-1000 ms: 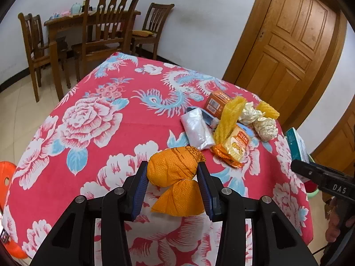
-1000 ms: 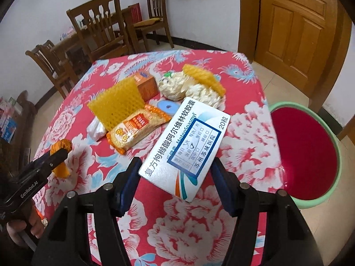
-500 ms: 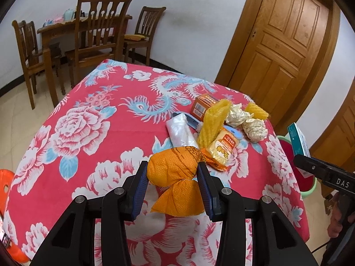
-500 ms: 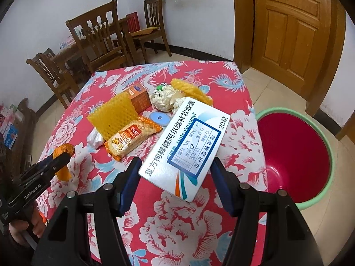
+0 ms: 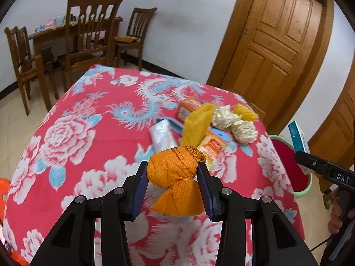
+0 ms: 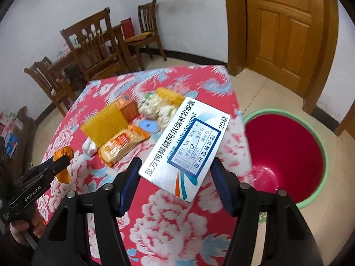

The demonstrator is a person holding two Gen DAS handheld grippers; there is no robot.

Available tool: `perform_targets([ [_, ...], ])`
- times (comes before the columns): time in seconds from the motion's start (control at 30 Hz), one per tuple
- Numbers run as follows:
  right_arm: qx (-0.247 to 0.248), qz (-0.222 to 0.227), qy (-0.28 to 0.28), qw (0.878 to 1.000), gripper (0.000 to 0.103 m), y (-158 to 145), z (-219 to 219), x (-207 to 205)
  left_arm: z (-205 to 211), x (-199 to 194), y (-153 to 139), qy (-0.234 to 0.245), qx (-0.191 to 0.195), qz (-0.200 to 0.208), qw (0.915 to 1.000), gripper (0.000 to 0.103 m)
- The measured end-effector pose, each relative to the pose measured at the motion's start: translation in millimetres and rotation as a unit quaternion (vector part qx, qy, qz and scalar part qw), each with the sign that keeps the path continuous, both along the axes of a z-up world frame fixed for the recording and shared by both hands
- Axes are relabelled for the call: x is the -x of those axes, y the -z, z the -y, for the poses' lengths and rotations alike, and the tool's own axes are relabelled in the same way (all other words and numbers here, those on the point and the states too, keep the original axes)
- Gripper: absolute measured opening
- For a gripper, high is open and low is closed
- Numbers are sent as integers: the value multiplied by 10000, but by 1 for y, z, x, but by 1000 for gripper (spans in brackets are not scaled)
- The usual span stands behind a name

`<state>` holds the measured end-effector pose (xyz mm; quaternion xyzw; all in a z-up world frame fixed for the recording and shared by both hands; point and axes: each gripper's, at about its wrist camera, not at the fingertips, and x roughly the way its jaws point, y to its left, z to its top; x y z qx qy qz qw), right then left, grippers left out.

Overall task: Collect trash
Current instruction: 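Carry the box over the red bucket with the right tool while the left tool carries the orange bag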

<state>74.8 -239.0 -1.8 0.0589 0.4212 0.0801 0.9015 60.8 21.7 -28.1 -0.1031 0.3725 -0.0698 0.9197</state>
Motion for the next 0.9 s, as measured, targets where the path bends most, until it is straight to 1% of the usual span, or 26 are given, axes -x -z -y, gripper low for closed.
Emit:
perform_targets([
  [0.3, -140, 53, 392, 9991, 66, -7, 50, 4, 40, -11, -13, 364, -34, 76, 9993, 45],
  [0.6, -242, 149, 780, 9966, 66, -12, 95, 13, 84, -25, -18, 747, -61, 84, 9971, 45],
  [0.9, -312, 126, 1235, 9918, 66, -6, 140, 14, 135, -40, -19, 1213, -151, 42, 9925, 45],
])
